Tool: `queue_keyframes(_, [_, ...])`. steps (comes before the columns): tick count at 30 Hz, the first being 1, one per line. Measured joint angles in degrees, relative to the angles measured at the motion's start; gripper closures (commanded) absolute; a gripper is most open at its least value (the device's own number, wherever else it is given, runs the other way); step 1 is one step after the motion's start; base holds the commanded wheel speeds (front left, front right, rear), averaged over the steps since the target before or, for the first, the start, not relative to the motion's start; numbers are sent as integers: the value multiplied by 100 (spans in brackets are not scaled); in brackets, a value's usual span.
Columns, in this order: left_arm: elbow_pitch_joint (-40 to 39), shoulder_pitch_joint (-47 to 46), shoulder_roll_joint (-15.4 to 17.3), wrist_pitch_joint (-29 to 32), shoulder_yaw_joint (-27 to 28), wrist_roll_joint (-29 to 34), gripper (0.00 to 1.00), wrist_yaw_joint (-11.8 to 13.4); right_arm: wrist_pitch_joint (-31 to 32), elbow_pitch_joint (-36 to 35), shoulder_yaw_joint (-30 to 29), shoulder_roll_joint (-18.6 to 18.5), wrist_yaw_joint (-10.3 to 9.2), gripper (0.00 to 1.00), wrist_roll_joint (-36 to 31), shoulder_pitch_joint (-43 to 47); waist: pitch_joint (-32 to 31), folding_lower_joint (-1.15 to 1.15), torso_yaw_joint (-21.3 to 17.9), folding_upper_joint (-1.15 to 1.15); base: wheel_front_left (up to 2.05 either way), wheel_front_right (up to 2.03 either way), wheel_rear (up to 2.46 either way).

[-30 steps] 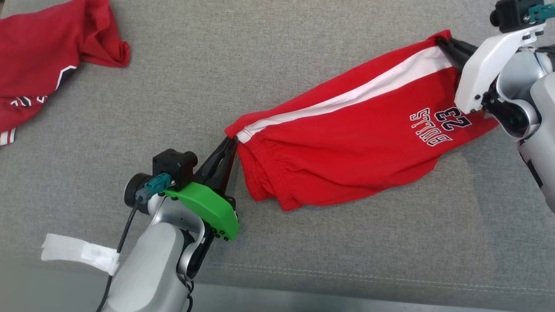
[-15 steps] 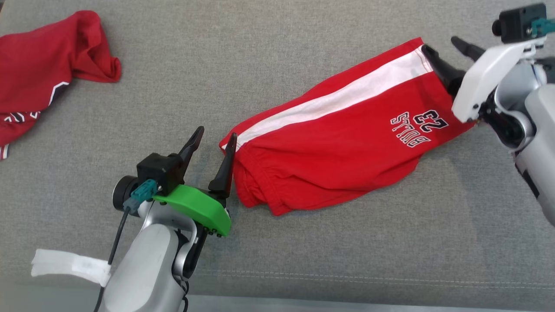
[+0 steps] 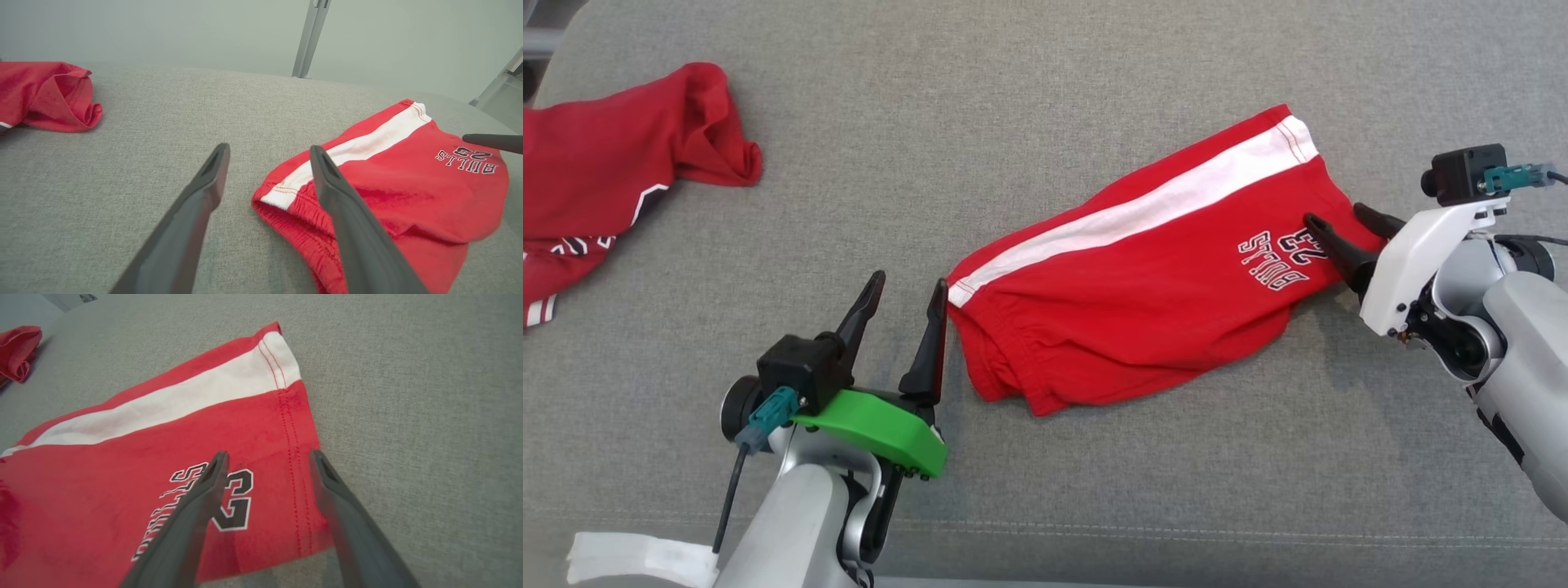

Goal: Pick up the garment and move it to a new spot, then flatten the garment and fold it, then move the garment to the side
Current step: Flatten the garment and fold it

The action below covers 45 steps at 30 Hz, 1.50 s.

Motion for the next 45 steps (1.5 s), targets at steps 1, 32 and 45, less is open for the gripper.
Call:
queue_keyframes(1, [-11,36,2,0,15,-1,0,4,0,15,13,-3,0,0,1,6,-9,0,6,0,0,0,0])
queue_keyframes(32, [-299,442,109,-8,53,-9,0,129,202,714,-203,374,1,100,1026,275,-106,0,167,0,0,0,0])
queue_keyframes(45, [-349,567,182,-9,146,-15,0,197,-300,520,-345,344,1,100,1179,286,-155,0,-76,0,0,0,0])
